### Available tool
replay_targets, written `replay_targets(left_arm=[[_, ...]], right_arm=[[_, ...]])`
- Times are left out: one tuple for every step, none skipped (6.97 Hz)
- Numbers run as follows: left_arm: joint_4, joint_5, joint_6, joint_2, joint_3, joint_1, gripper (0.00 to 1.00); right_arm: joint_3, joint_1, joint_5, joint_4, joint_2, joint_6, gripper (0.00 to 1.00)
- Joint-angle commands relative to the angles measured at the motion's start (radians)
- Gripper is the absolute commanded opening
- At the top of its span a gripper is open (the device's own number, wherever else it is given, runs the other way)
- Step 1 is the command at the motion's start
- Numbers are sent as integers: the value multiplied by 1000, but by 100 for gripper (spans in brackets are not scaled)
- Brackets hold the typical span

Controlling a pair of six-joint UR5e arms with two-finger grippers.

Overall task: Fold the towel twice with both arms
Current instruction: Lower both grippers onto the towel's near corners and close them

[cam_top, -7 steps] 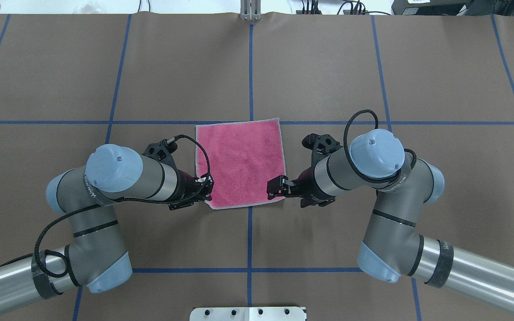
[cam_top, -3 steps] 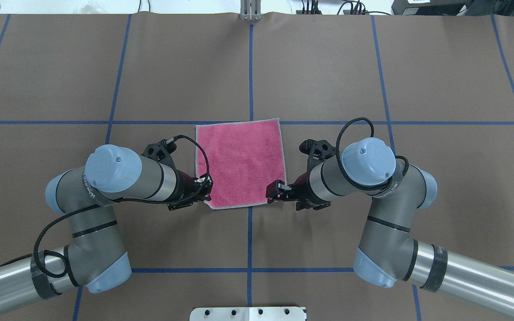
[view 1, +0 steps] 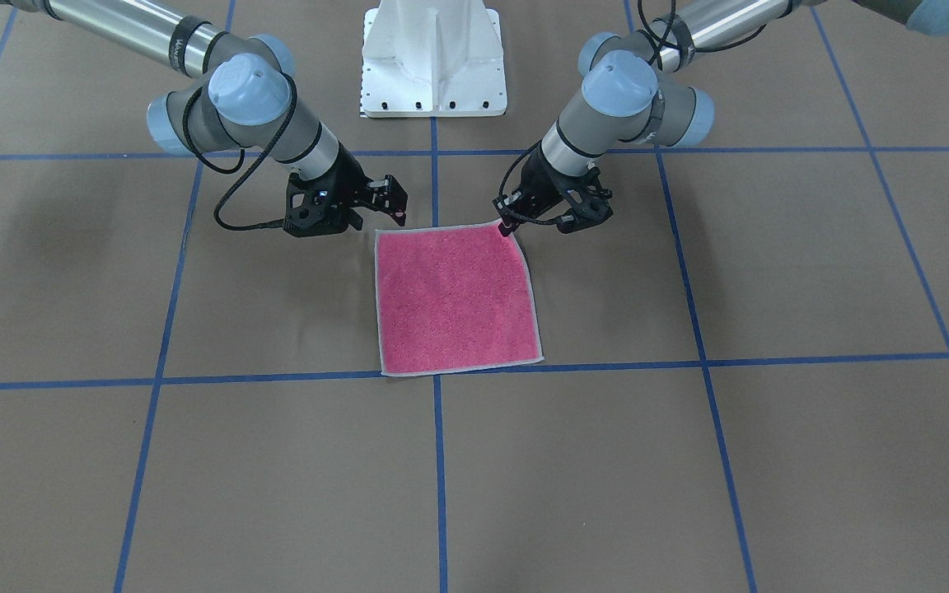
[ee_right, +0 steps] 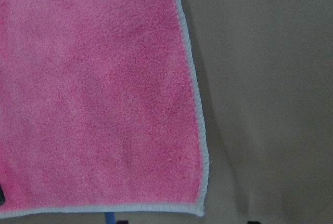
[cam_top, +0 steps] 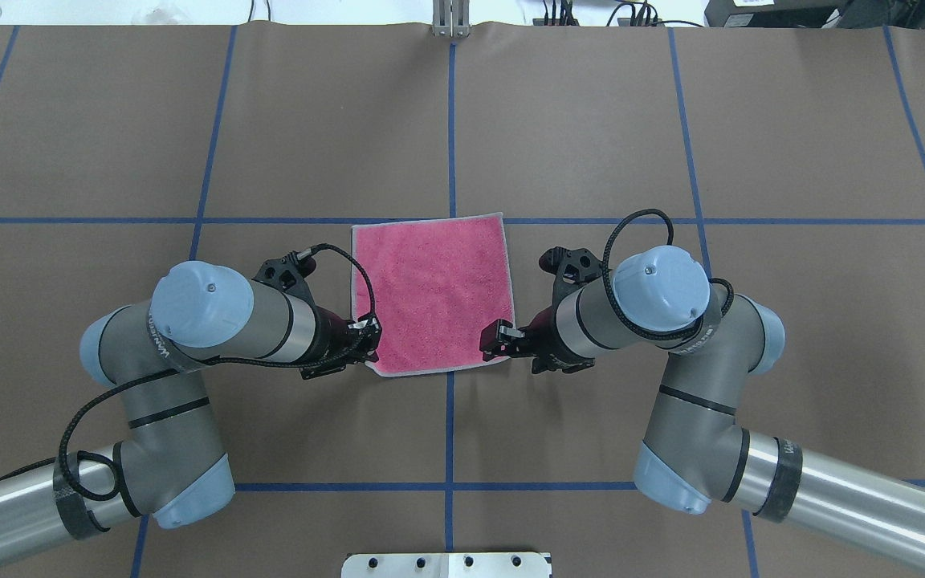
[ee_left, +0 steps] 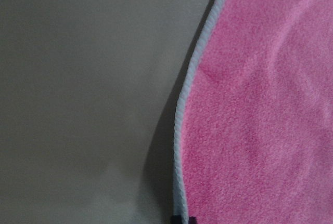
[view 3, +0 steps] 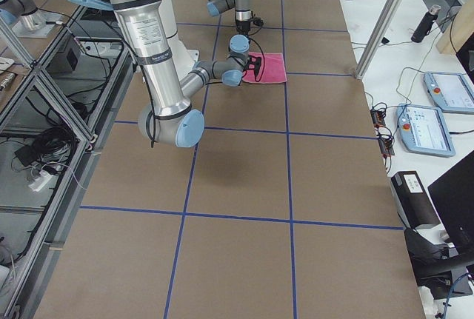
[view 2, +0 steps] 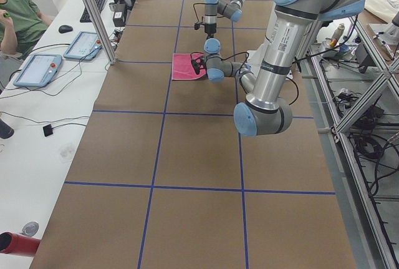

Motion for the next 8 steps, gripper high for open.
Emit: replay_targets(left_arm=[[0,-2,0,-1,-1,0,0],[0,0,0,-3,-1,0,0],[0,-2,0,-3,-1,0,0],[0,-2,0,-6,-1,0,0],[0,-2,0,-6,-2,0,0],[0,-2,0,-6,-1,0,0],[0,-2,0,-6,-1,0,0],[2,-2,0,-8,-8,0,0]], right_arm=[[-39,14,-6,-1,38,0,80],[-53,17,-6,0,47,0,80],[-56,17,-6,-1,47,0,80],[-59,17,-6,-1,49,3,77],[-58,18,-6,0,51,6,55],[-58,18,-4,2,49,26,19],[-56,18,-3,3,49,23,0],[-47,21,4,5,49,21,0]])
